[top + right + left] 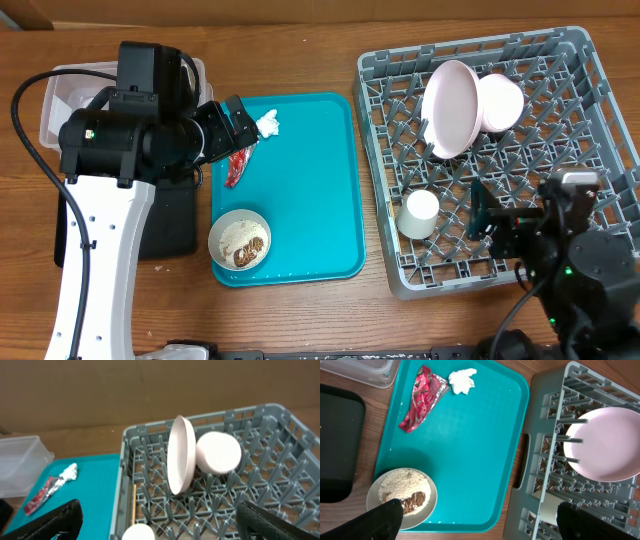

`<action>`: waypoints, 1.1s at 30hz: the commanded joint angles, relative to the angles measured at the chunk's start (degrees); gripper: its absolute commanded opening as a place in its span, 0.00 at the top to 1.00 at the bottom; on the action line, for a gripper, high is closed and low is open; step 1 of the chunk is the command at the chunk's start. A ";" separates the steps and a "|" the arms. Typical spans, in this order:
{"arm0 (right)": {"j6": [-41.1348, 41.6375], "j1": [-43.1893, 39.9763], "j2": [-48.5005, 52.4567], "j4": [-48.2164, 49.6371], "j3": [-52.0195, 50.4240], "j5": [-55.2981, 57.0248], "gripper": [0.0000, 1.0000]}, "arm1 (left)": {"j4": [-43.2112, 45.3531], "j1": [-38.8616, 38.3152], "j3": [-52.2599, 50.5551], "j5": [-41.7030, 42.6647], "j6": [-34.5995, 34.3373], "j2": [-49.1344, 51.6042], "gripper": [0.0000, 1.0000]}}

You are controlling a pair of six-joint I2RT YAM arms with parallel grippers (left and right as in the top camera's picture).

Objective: Sort waste into correct bins and load items into the dishwasher
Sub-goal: 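Withdraw the right gripper to the rack's front right and park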

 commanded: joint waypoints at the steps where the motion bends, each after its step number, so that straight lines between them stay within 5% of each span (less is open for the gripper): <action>1: -0.24 -0.52 -0.94 2.99 -4.22 0.07 0.00 | 0.15 0.15 0.74 0.79 -0.68 0.20 0.00; 22: -0.04 -0.46 -20.87 10.43 -25.77 -0.33 0.00 | 0.15 0.15 0.74 0.79 -0.68 0.20 0.00; 33: -0.02 -0.46 -32.09 28.11 -43.67 -0.33 0.00 | 0.15 0.15 0.74 0.79 -0.68 0.20 0.00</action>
